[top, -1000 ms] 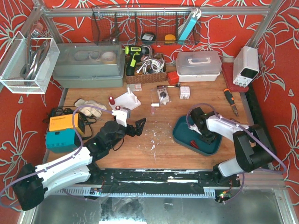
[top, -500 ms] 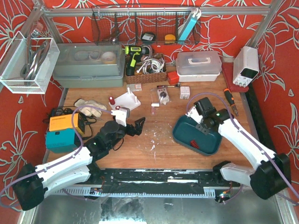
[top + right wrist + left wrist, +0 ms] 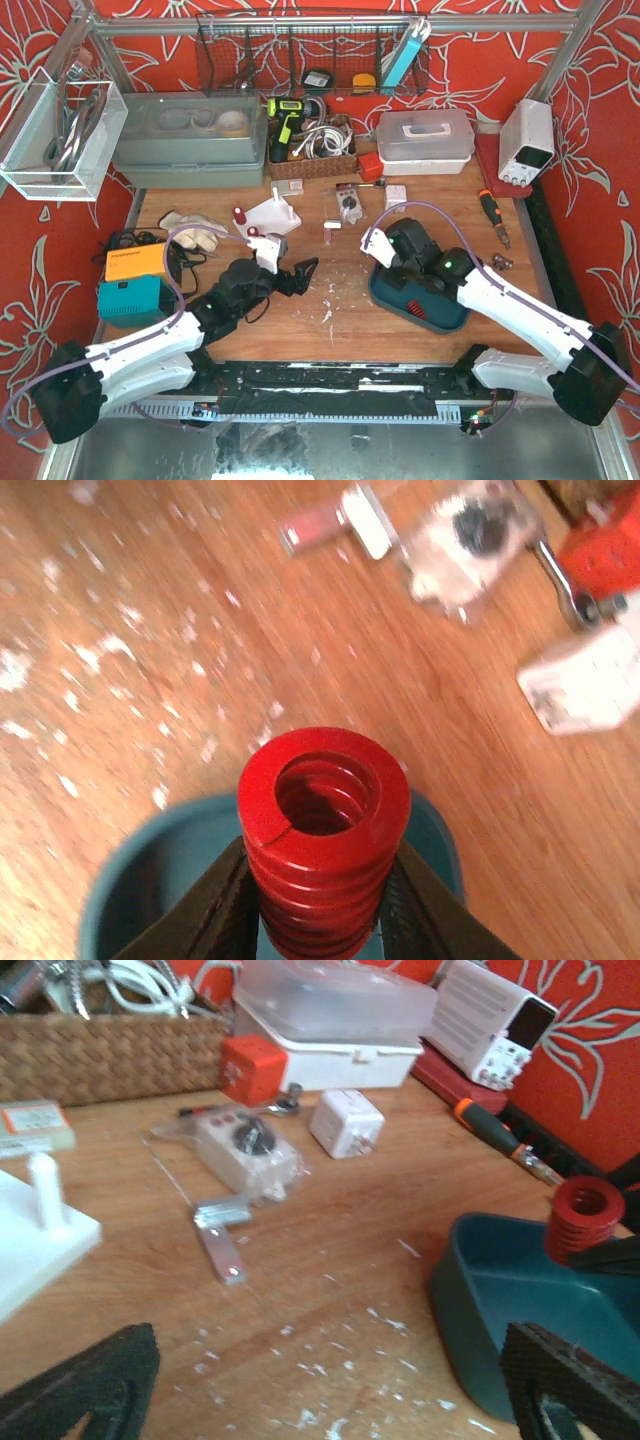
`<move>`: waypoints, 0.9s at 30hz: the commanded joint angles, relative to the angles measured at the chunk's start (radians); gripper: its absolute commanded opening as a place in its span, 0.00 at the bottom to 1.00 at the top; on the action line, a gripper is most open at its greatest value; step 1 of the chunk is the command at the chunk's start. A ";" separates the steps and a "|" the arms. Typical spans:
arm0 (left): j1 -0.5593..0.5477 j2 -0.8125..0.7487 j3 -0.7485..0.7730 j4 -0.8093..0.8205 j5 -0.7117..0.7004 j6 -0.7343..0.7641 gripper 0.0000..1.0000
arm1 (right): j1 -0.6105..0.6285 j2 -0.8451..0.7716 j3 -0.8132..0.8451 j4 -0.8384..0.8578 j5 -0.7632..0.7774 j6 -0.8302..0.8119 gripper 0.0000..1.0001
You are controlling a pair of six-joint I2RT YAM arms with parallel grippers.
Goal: Install the large spring
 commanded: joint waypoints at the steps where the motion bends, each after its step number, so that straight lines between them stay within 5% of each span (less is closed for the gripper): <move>1: -0.007 0.047 -0.006 0.091 0.126 0.030 0.89 | 0.051 -0.053 -0.077 0.272 -0.164 0.069 0.00; 10: -0.007 0.090 0.016 0.129 0.304 0.031 0.63 | 0.216 -0.050 -0.258 0.620 -0.166 0.098 0.00; 15: -0.007 0.086 0.016 0.134 0.318 0.018 0.63 | 0.281 0.001 -0.270 0.692 -0.007 0.149 0.00; 27: -0.008 0.181 0.039 0.148 0.395 0.006 0.69 | 0.375 0.113 -0.235 0.762 0.081 0.163 0.00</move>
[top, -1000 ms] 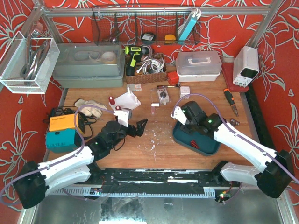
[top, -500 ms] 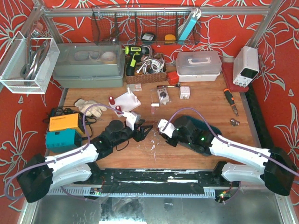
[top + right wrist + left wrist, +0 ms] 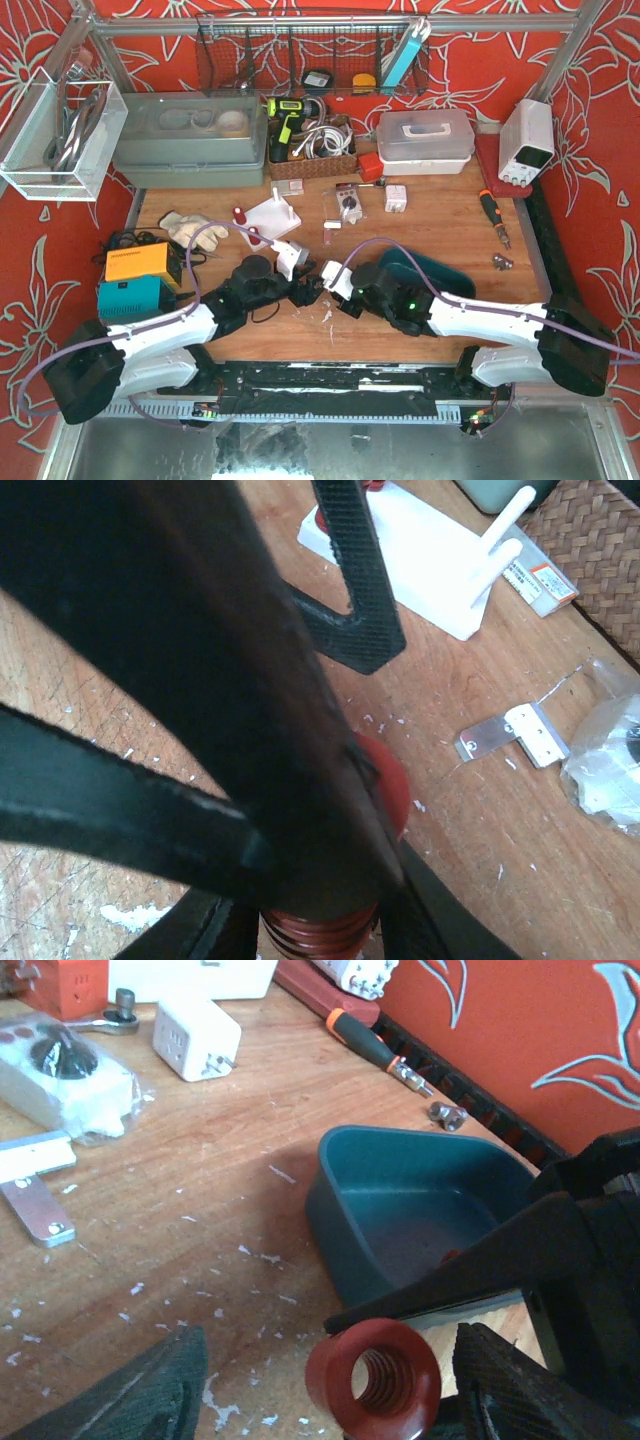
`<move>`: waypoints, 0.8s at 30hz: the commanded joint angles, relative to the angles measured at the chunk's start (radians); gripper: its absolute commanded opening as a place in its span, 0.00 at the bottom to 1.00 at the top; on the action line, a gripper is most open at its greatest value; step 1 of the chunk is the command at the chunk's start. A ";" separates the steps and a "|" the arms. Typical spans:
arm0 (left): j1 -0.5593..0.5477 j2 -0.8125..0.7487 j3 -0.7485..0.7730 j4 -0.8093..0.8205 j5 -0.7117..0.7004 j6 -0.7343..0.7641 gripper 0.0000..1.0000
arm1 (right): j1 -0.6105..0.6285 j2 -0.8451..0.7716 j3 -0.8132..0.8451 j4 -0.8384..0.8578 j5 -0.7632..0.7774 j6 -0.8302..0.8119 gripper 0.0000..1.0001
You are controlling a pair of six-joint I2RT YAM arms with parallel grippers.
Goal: Install the large spring
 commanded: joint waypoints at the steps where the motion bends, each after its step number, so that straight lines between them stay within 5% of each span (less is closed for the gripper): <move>1: -0.006 0.022 0.031 0.044 0.048 -0.008 0.67 | 0.029 0.020 0.037 0.066 0.064 0.022 0.00; 16: -0.007 0.066 0.058 0.019 0.047 -0.022 0.56 | 0.038 0.031 0.045 0.097 0.138 0.098 0.00; 24: -0.006 0.085 0.067 0.017 0.073 -0.021 0.37 | 0.038 0.040 0.049 0.094 0.128 0.101 0.00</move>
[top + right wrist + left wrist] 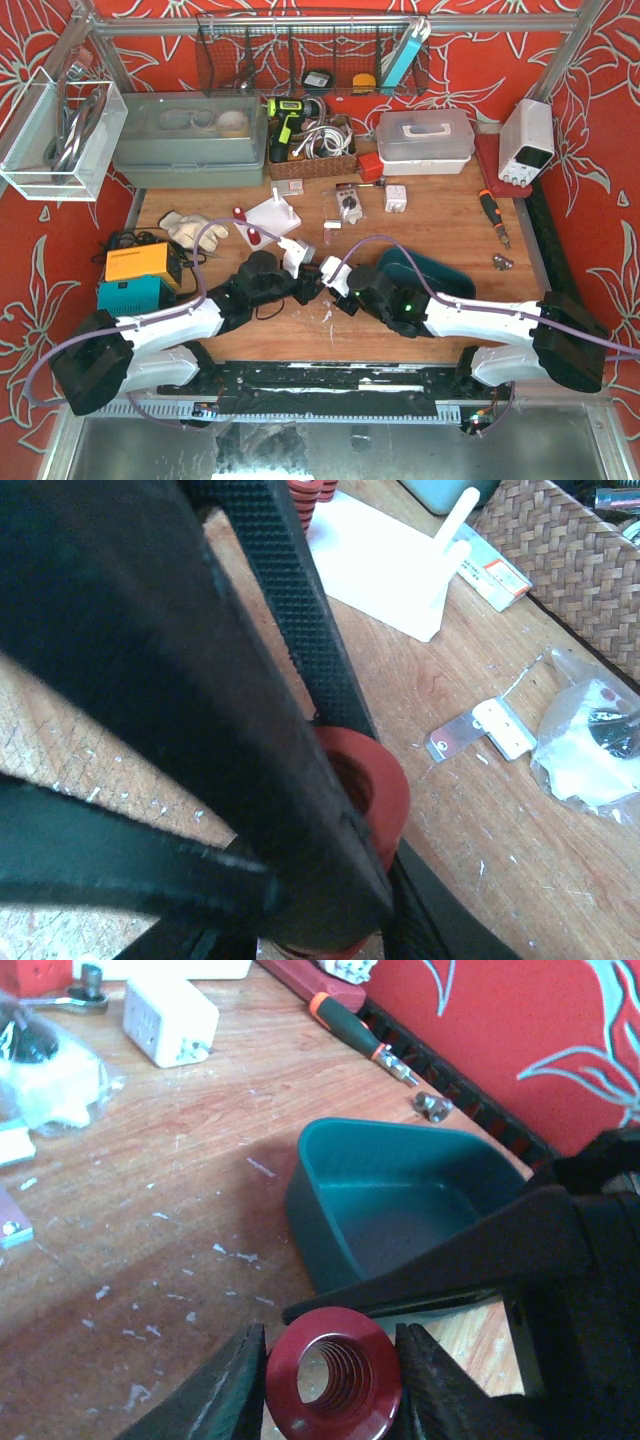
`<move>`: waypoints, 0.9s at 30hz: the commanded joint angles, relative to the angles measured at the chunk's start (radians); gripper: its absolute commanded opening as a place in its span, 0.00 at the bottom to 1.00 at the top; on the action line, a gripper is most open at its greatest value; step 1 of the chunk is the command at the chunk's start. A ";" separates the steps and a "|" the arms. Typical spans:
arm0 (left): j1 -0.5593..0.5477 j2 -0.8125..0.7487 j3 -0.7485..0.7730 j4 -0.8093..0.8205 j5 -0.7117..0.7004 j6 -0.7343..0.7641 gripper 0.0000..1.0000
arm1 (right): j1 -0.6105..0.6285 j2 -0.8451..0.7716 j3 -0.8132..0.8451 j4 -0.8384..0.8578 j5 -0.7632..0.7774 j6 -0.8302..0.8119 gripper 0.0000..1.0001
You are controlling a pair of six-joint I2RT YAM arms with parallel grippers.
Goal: Install the large spring
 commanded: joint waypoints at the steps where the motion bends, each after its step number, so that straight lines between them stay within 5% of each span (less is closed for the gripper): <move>1: -0.003 0.014 0.027 0.012 0.029 0.005 0.32 | 0.006 0.007 0.044 0.044 0.019 0.026 0.00; 5: -0.003 0.017 0.031 0.003 0.029 0.008 0.18 | 0.006 0.005 0.042 0.039 0.026 0.031 0.02; 8: -0.003 -0.003 0.026 -0.004 0.003 0.012 0.11 | 0.006 0.001 0.034 0.035 0.043 0.039 0.17; 16: -0.003 -0.086 -0.001 -0.025 -0.098 0.020 0.07 | 0.004 -0.082 -0.030 0.000 0.060 0.047 0.65; 23: -0.003 -0.112 0.012 -0.094 -0.227 0.019 0.05 | 0.004 -0.207 -0.047 -0.087 0.058 0.045 0.97; 27: -0.003 -0.097 0.041 -0.142 -0.327 0.002 0.06 | -0.004 -0.260 0.022 -0.192 0.206 0.181 0.99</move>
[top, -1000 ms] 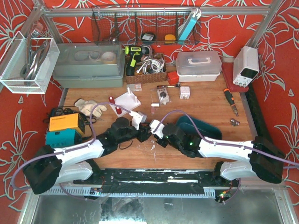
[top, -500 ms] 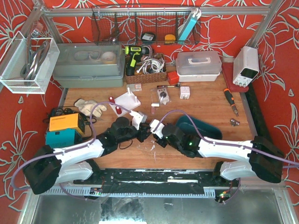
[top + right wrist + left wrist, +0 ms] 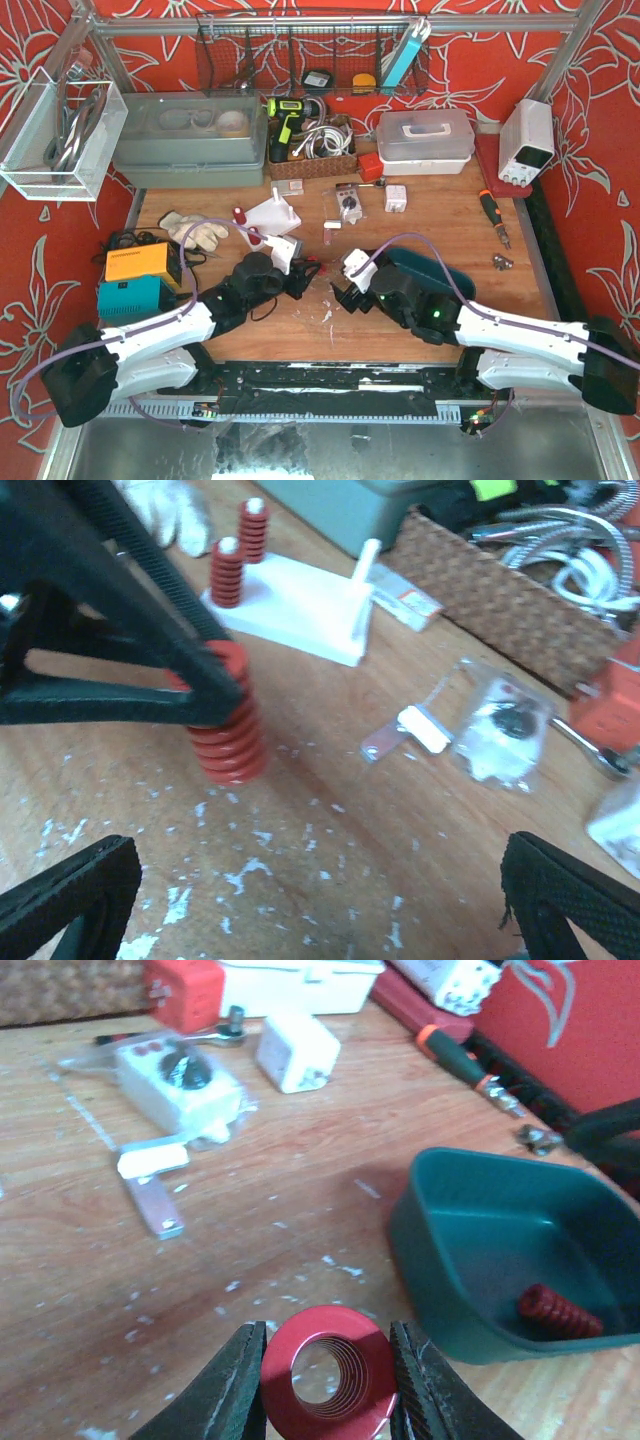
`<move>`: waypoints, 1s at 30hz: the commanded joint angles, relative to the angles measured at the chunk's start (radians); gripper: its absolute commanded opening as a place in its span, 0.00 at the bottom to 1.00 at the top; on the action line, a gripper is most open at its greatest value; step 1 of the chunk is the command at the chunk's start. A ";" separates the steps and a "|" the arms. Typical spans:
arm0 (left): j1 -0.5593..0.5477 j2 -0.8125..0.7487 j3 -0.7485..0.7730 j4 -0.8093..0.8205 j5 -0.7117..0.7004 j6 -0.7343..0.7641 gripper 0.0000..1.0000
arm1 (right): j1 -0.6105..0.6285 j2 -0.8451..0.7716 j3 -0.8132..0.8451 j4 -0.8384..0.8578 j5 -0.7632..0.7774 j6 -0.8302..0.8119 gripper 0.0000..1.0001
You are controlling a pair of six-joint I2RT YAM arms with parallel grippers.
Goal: Install the large spring
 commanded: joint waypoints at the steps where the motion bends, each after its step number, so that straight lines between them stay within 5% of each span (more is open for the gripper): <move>1: -0.003 0.003 0.052 -0.065 -0.150 -0.014 0.06 | -0.012 -0.046 0.087 -0.157 0.164 0.139 0.99; 6: 0.000 0.059 0.160 -0.208 -0.267 -0.025 0.04 | -0.020 -0.052 0.121 -0.212 0.271 0.151 0.99; 14: 0.078 0.239 0.389 -0.354 -0.401 -0.021 0.06 | -0.023 -0.198 -0.074 -0.094 0.378 0.161 0.99; 30: 0.328 0.502 0.702 -0.387 -0.440 0.007 0.05 | -0.026 -0.238 -0.176 0.032 0.379 0.140 0.99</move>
